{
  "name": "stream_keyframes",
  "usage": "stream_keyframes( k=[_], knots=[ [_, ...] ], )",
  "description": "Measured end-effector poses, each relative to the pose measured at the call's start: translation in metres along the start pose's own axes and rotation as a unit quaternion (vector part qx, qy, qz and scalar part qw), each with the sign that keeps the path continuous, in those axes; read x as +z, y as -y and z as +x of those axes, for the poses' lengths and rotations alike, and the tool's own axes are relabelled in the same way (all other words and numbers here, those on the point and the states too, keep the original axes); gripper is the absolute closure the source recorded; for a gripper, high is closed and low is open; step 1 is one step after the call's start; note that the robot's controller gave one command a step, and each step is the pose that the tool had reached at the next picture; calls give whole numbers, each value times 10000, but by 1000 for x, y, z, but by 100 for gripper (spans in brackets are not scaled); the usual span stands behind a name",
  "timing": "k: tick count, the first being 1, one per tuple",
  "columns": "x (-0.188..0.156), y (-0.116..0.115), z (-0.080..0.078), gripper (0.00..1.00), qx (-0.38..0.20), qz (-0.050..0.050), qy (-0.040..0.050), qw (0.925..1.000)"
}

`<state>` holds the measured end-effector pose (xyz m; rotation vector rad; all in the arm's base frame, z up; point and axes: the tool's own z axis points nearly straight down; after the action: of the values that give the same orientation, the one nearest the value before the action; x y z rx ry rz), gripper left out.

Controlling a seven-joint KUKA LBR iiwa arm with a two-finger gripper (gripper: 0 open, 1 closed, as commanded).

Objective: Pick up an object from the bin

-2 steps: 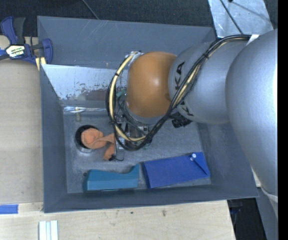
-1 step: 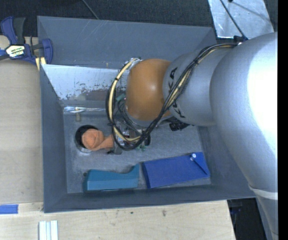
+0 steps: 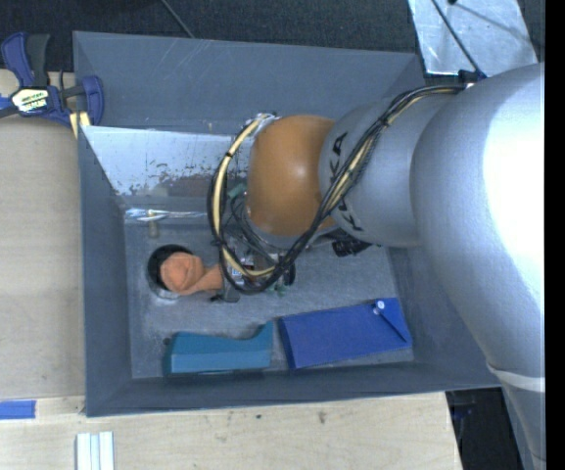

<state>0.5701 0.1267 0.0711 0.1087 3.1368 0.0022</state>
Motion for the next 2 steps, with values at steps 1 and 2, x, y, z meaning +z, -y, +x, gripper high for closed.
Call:
stream_keyframes(
  k=[1,2],
  knots=[
    [0,0,0,100,3,-1,0,10000],
    [0,0,0,100,4,-1,0,10000]
  ],
)
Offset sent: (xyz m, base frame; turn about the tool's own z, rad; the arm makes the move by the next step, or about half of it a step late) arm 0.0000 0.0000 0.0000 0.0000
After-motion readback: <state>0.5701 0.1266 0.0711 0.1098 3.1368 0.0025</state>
